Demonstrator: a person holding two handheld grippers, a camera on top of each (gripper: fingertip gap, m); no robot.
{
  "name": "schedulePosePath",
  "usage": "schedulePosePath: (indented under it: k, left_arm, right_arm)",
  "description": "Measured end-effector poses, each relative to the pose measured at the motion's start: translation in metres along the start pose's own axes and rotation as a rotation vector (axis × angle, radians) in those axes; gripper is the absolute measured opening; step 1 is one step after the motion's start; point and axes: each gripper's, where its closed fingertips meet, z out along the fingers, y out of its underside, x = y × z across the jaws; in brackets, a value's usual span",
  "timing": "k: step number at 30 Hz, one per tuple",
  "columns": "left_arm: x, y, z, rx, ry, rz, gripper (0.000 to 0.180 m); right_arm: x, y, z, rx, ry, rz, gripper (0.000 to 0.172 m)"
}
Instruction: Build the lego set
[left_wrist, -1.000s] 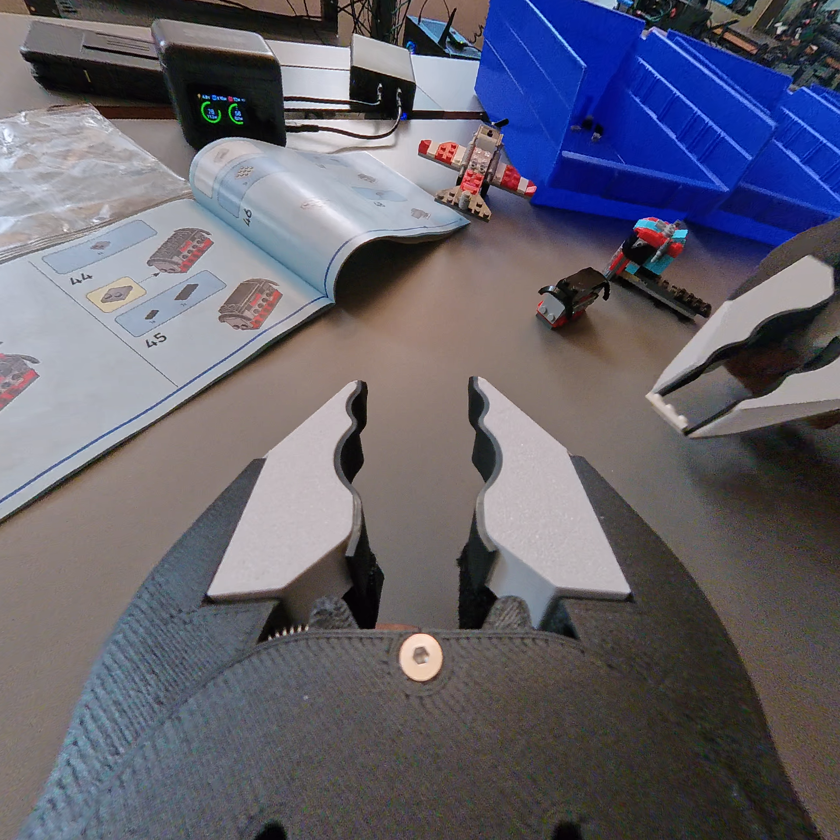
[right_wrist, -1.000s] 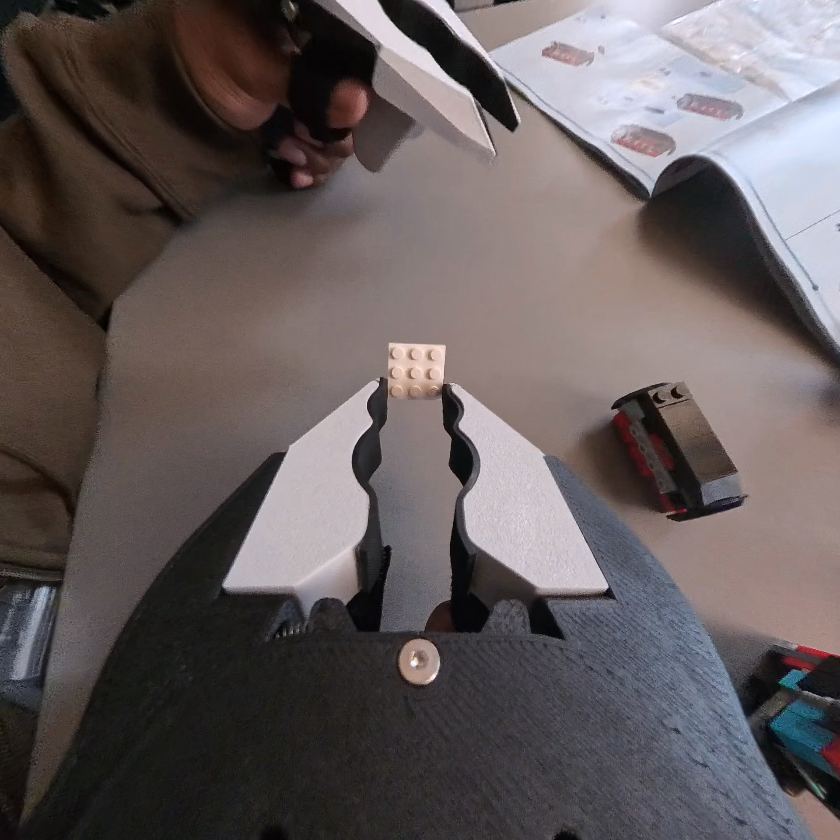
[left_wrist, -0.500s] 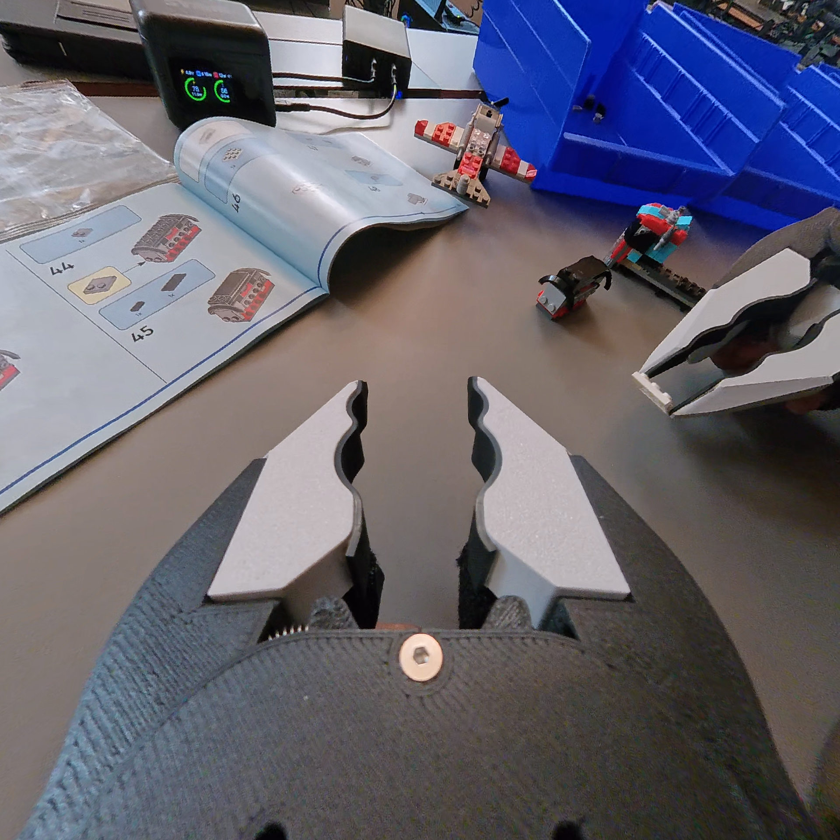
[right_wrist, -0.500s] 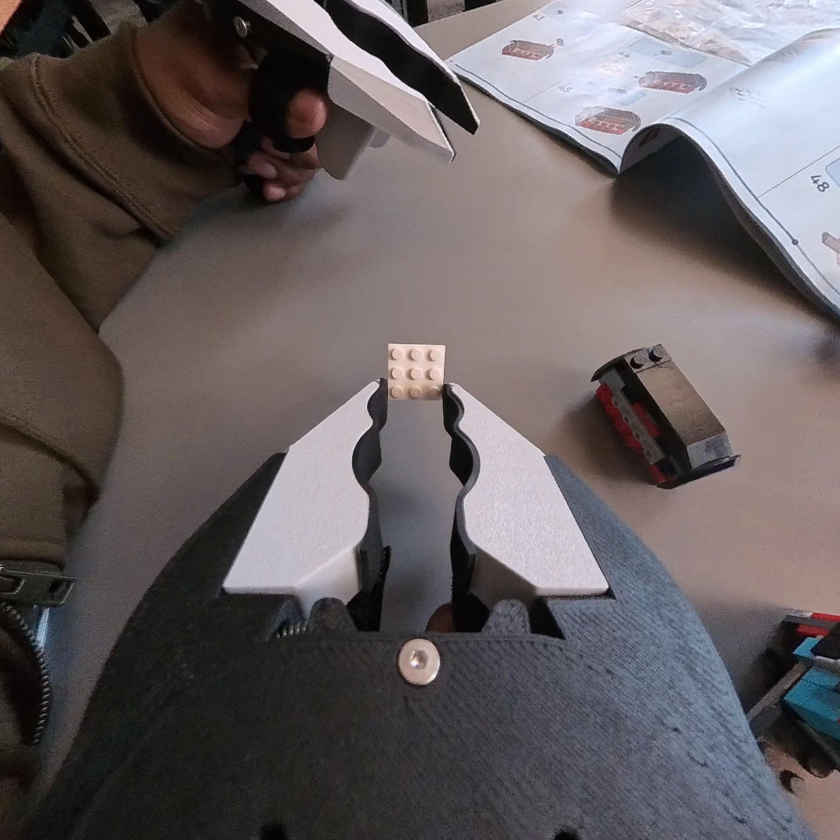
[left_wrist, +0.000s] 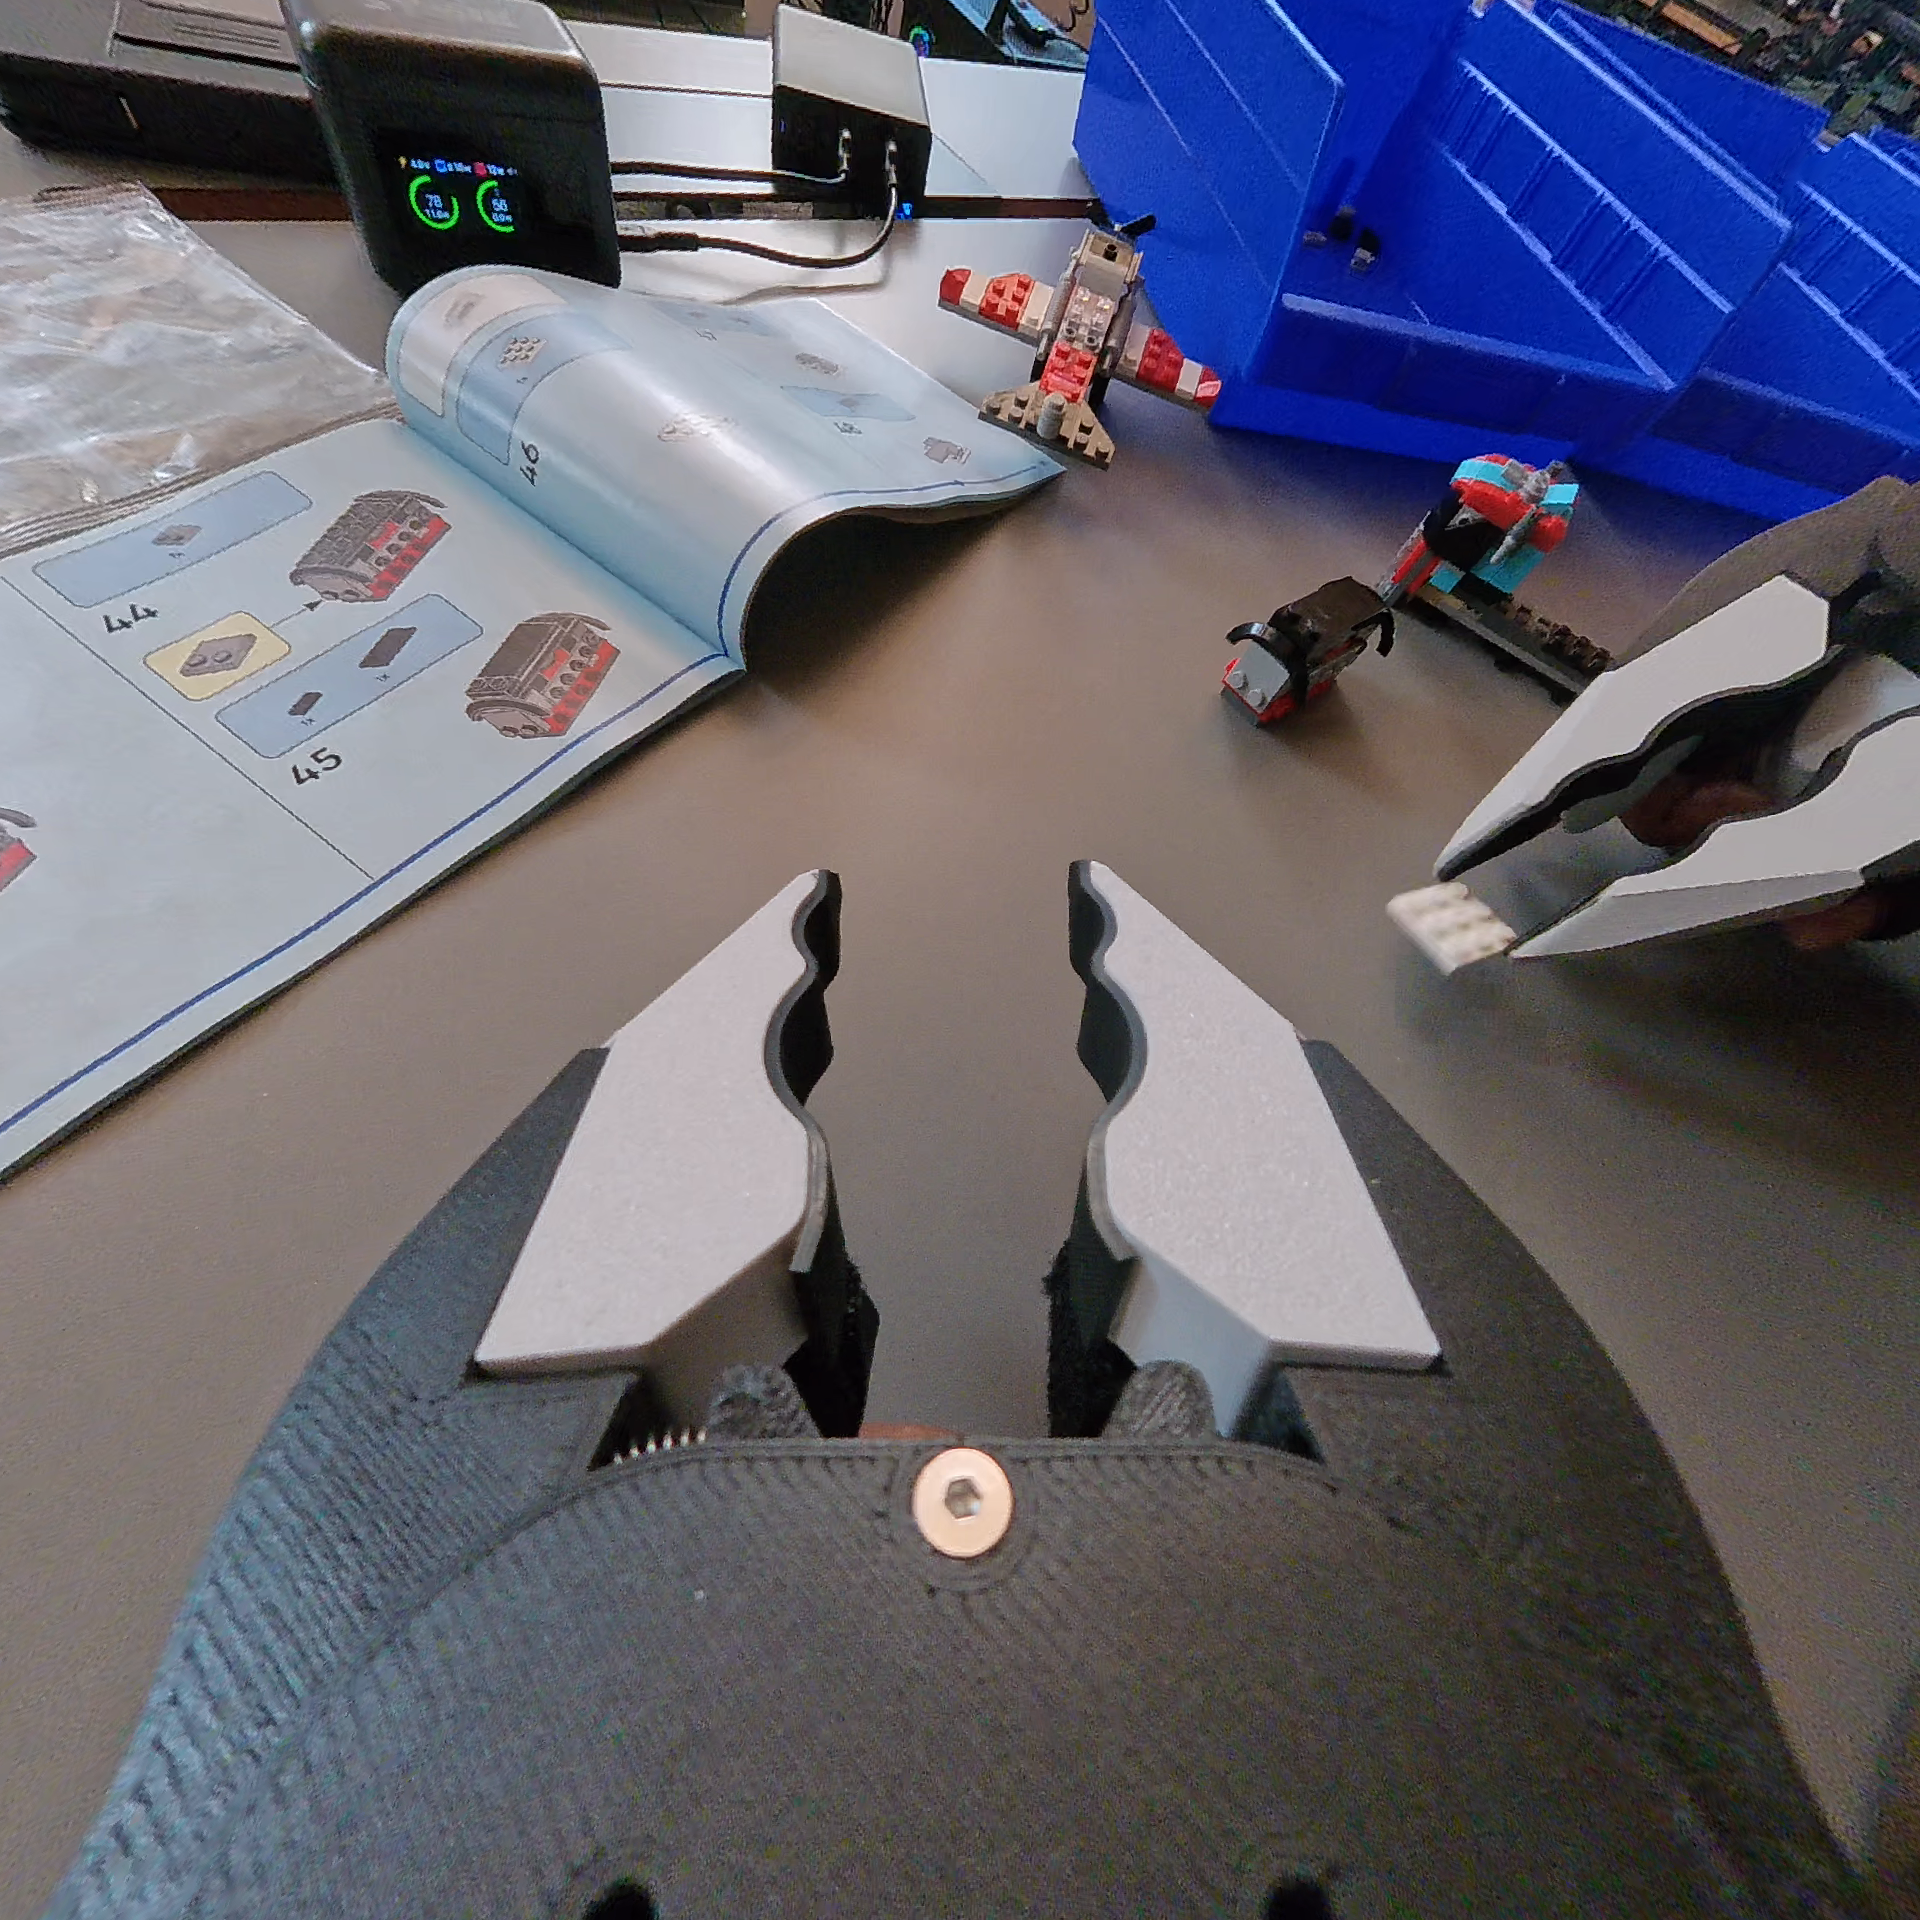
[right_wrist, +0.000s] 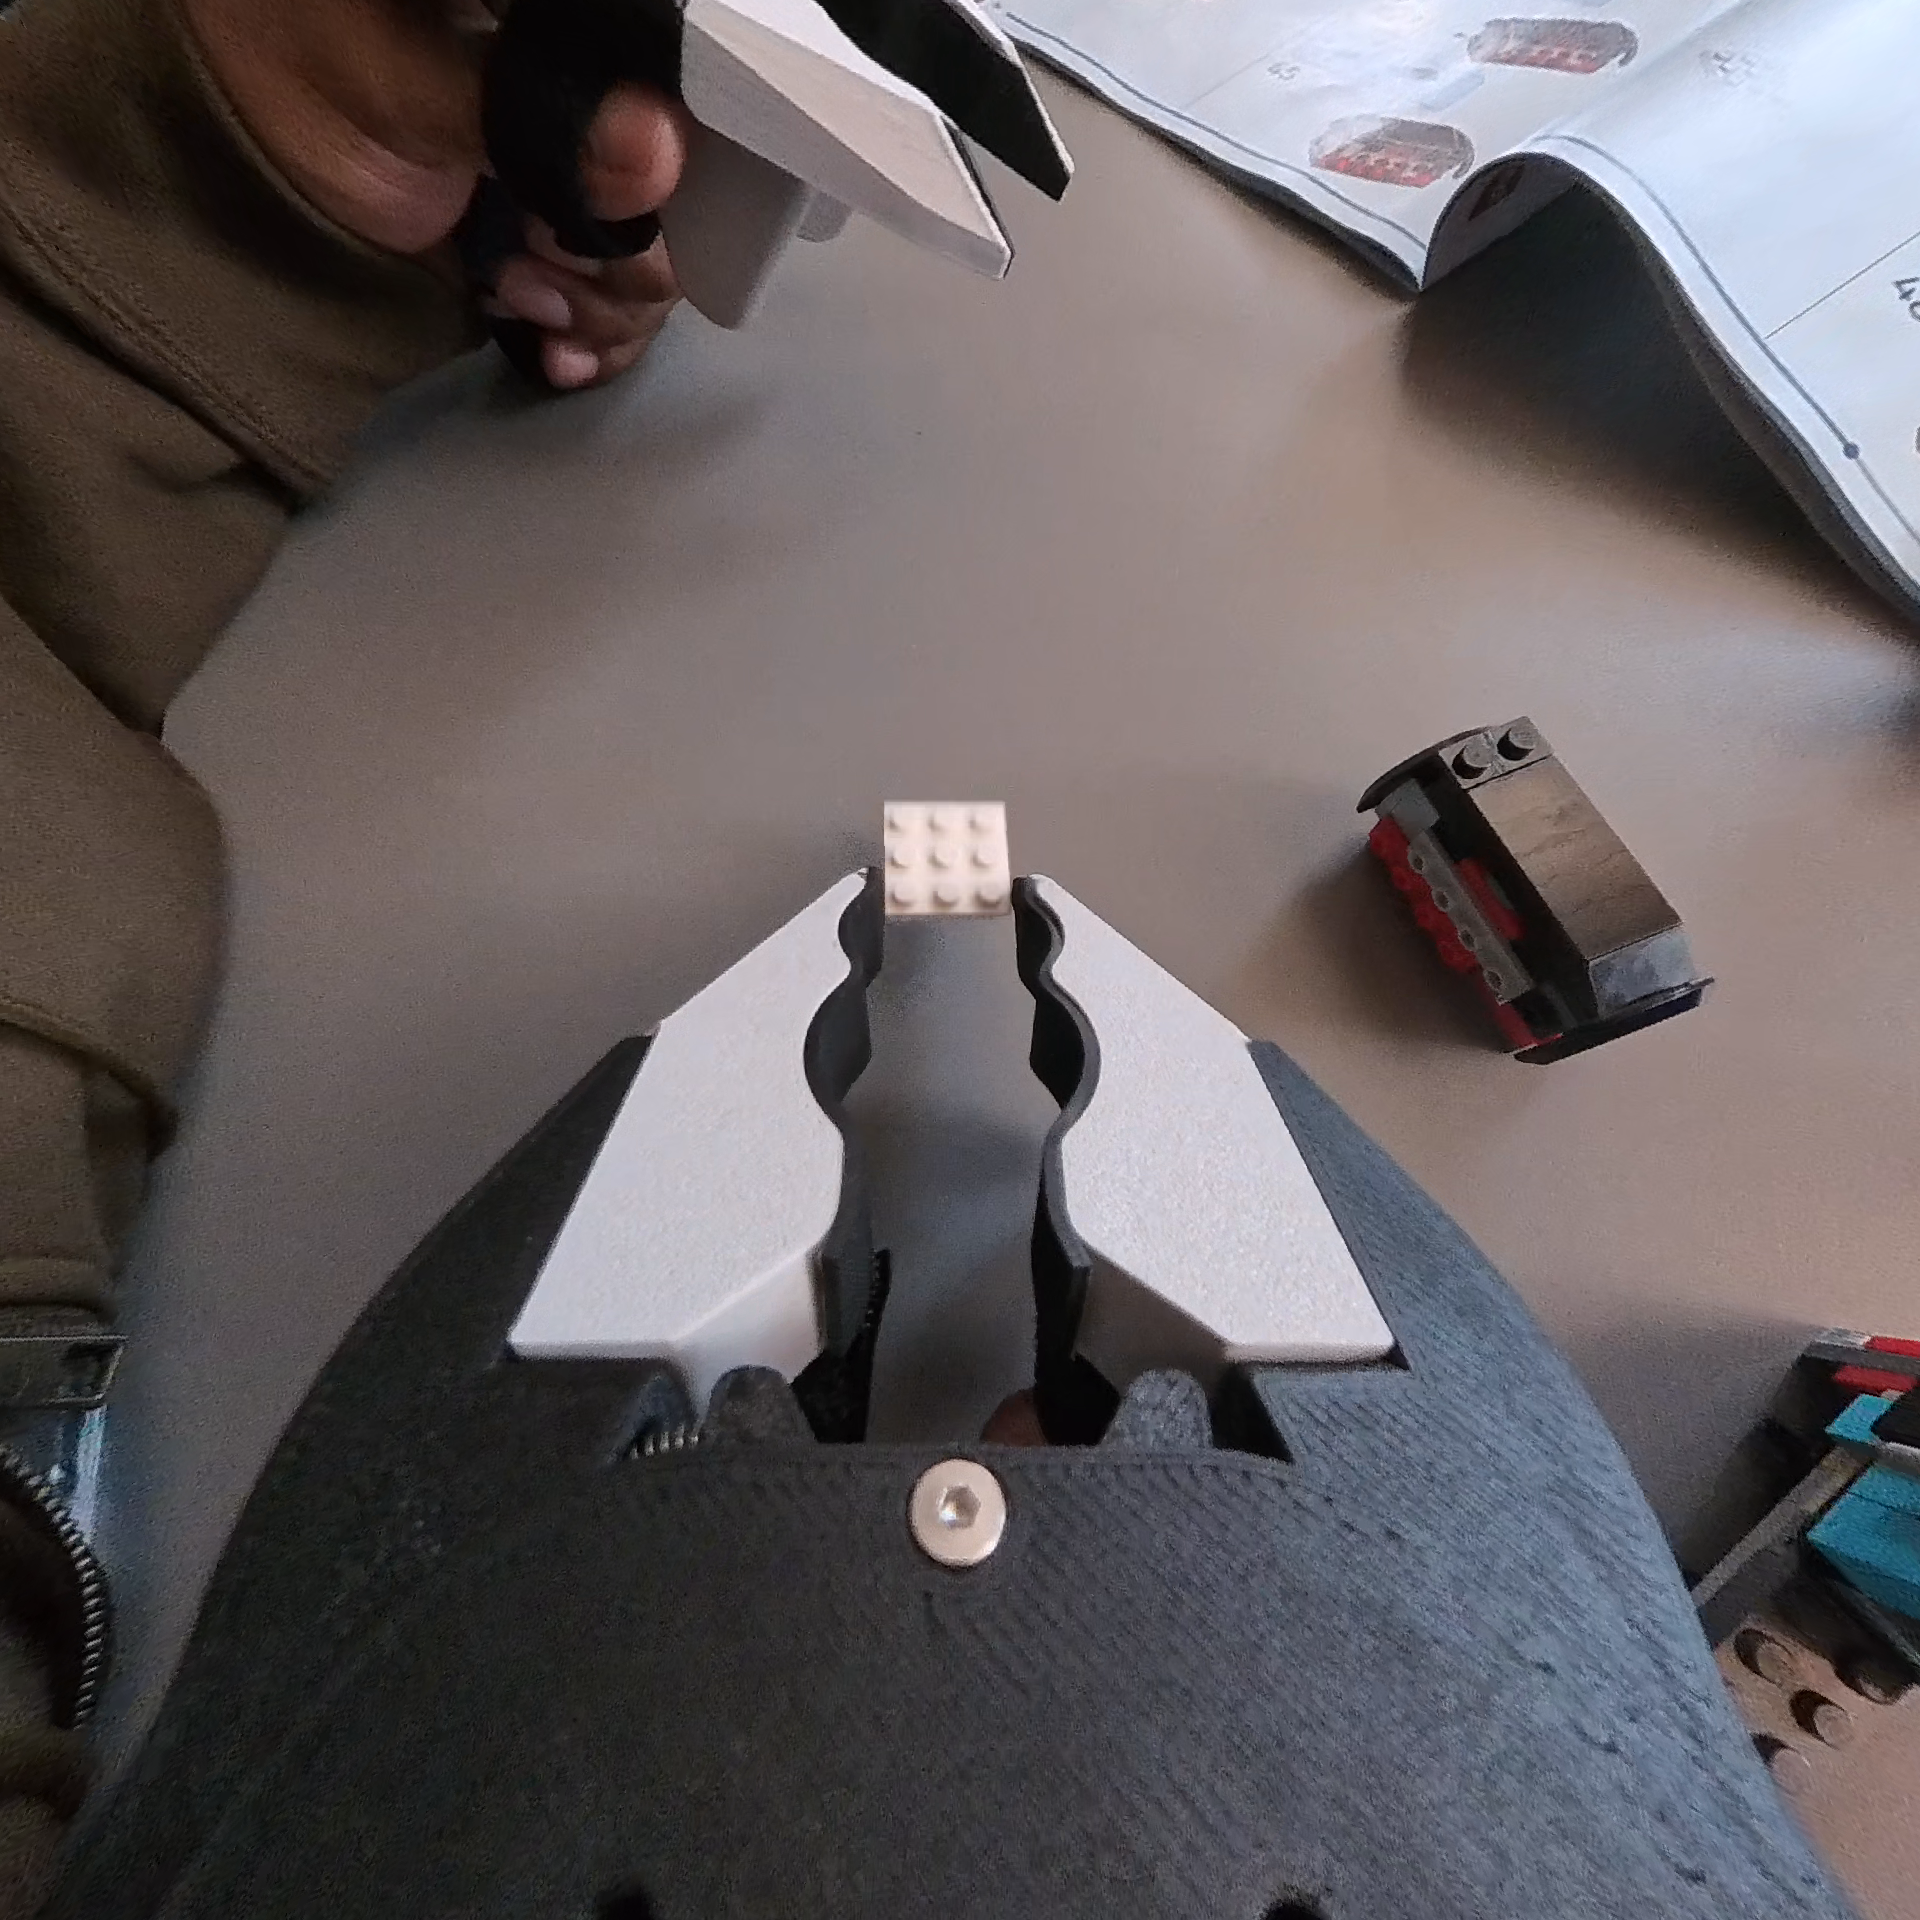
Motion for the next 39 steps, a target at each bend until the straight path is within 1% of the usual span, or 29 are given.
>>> schedulePosePath:
  k: [8, 24, 39]
  left_arm:
    - [0.001, 0.0, 0.0, 0.001, 0.002, 0.002, 0.045]
    - [0.001, 0.0, 0.0, -0.002, 0.004, 0.003, 0.045]
    - [0.001, 0.002, 0.002, -0.016, 0.004, 0.0, 0.045]
  right_arm:
    - [0.0, -0.001, -0.001, 0.008, -0.012, 0.009, 0.03]
    - [0.0, -0.004, -0.004, 0.037, -0.038, 0.034, 0.031]
    - [-0.005, -0.011, -0.015, 0.131, -0.029, 0.0, 0.031]
